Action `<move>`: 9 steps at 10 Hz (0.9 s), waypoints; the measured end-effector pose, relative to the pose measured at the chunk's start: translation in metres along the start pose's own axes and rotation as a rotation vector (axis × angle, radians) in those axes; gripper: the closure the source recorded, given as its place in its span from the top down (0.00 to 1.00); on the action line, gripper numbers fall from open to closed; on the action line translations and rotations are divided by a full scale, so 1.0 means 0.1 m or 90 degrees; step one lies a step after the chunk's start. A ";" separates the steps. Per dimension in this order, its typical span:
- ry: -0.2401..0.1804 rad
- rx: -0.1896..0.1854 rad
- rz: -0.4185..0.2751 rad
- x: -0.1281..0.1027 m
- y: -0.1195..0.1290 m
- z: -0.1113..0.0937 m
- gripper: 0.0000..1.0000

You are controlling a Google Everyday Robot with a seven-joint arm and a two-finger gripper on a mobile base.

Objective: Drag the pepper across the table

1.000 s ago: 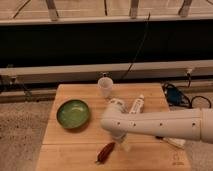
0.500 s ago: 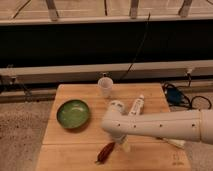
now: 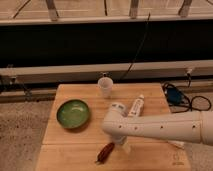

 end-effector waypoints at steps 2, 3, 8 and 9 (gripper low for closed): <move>-0.002 0.004 -0.006 -0.01 0.00 0.03 0.80; -0.002 0.004 -0.011 -0.02 0.02 0.04 0.80; -0.003 0.011 -0.026 -0.04 0.03 0.10 0.80; -0.005 0.011 -0.028 -0.06 0.03 0.11 0.80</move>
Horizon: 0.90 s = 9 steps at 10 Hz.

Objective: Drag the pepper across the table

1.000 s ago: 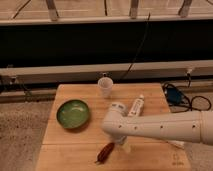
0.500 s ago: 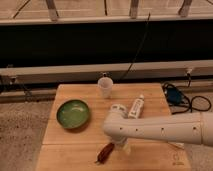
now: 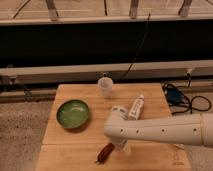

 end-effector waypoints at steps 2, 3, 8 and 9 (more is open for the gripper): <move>-0.001 0.002 -0.004 -0.02 0.00 0.02 0.80; -0.002 0.004 -0.006 -0.03 0.00 0.03 0.80; -0.003 0.006 -0.013 -0.01 0.02 0.08 0.80; -0.004 0.006 -0.014 -0.02 0.02 0.08 0.80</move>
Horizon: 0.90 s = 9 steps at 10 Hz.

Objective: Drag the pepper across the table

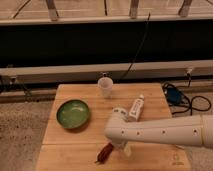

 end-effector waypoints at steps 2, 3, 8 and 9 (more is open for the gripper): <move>0.000 0.001 -0.003 0.00 0.00 0.02 0.80; -0.001 0.001 -0.003 0.00 0.01 0.02 0.80; -0.003 0.001 -0.010 0.00 0.03 0.06 0.80; -0.004 0.002 -0.012 0.00 0.03 0.07 0.80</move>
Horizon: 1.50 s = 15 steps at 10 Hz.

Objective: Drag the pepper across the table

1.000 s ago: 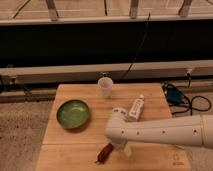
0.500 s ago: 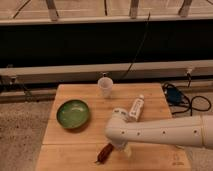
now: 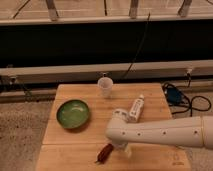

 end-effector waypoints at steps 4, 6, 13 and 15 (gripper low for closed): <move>-0.001 -0.001 -0.004 0.00 0.01 0.02 0.80; -0.002 -0.002 -0.007 0.00 0.01 0.04 0.80; -0.005 -0.005 -0.016 0.00 0.02 0.08 0.80; -0.006 -0.007 -0.019 0.00 0.02 0.10 0.80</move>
